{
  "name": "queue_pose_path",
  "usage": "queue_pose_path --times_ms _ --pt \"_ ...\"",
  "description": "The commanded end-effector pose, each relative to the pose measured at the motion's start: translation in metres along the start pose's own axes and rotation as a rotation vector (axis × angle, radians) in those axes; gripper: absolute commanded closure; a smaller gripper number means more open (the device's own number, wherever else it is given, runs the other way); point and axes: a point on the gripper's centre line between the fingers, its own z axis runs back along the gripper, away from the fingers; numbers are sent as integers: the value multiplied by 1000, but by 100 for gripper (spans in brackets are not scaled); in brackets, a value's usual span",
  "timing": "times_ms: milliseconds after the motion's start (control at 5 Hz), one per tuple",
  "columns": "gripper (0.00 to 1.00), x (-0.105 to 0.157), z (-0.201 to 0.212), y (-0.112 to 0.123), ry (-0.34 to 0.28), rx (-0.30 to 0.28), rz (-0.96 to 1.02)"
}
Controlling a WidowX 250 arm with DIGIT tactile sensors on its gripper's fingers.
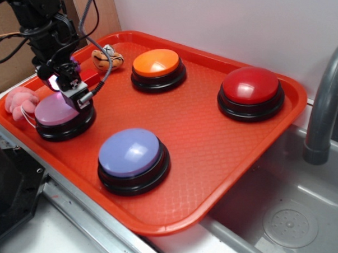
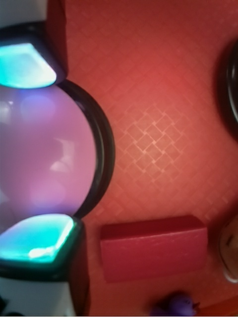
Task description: Push the pink button.
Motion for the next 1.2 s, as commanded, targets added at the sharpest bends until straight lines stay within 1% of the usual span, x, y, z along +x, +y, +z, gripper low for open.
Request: queue_pose_path --times_ms 0,400,600,800,1000 --pt "0 2 45 16 -59 61 66" --pt "0 0 66 20 -78 26 73" --pt "0 0 71 19 -69 32 71" --pt "0 -2 82 20 -83 22 88" --pt "0 -2 89 21 -79 36 96"
